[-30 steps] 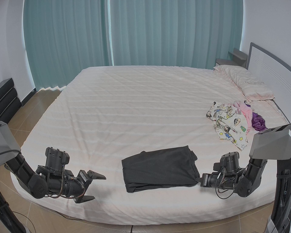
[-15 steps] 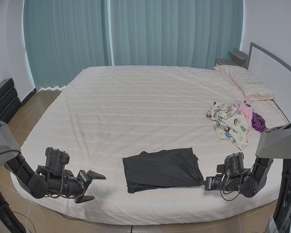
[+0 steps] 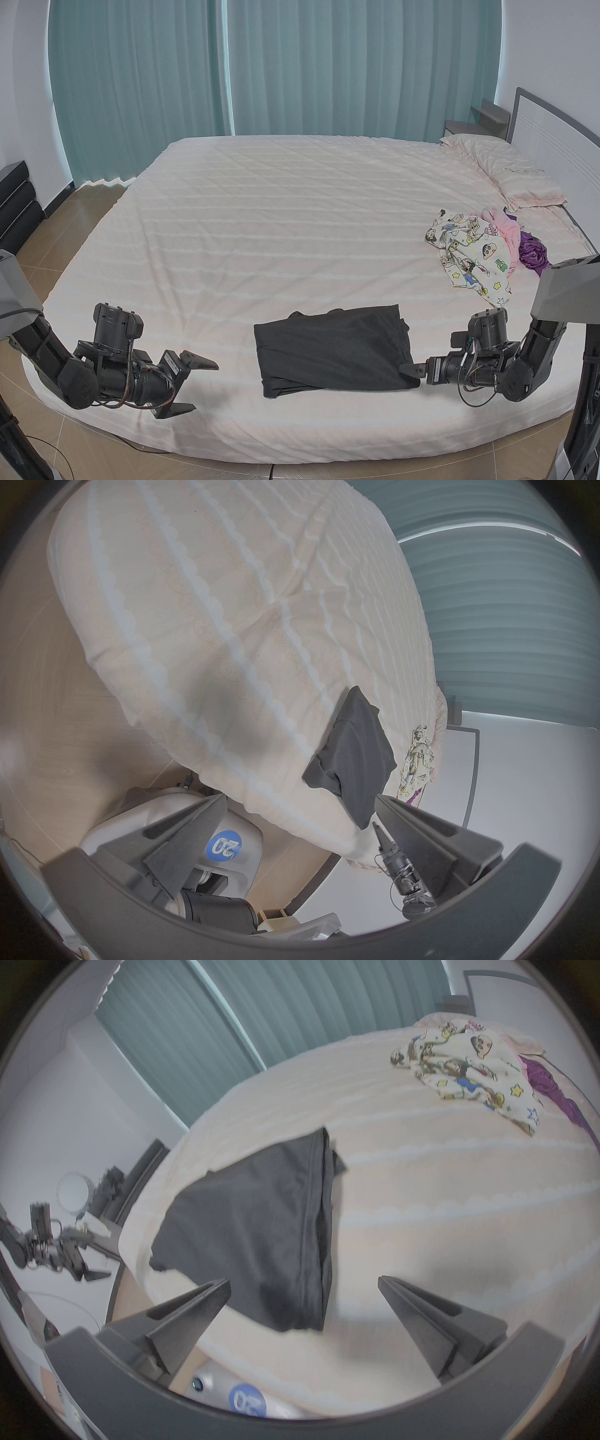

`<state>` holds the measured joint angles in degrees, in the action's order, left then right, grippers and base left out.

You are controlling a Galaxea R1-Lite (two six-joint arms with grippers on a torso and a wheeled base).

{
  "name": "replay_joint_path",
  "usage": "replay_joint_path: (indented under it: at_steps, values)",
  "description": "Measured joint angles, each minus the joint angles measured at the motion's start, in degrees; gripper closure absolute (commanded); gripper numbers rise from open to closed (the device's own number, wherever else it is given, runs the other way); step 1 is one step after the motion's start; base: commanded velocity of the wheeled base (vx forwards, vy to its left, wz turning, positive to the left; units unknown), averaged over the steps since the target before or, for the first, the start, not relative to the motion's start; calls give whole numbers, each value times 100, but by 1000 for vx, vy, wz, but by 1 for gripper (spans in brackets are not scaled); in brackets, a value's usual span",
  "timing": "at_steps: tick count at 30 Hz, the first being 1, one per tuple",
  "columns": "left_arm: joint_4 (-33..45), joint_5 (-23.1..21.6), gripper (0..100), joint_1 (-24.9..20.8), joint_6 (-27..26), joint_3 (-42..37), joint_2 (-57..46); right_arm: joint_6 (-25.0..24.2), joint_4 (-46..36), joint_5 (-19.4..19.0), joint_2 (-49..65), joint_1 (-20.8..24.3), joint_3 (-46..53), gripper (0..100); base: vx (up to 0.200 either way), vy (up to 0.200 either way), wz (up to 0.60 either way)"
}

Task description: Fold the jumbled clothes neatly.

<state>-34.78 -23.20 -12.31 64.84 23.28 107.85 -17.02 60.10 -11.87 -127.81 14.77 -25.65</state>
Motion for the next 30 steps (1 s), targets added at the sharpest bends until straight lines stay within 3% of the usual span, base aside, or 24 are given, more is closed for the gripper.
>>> replay_joint_path:
  at_steps: [10,20,28,29,30]
  values:
    - [-2,-1,0,0,0,0,0,-1120,44,-17,-227,-168,-1340,0,0,0,0]
    - [0,0,0,0,-2,-2,0,-1446,-457,187,-1332,-12,-3350,0,0,0,0]
    - [-160,-1,0,0,0,-57,-2,-1479,-914,485,-1932,46,-4290,0,0,0,0]
    - [-224,-1,0,0,0,-79,0,-1479,-924,521,-1986,46,-4356,100,0,0,0]
    - [-277,-1,0,0,0,-99,0,-1481,-922,536,-2026,46,-4401,100,0,0,0]
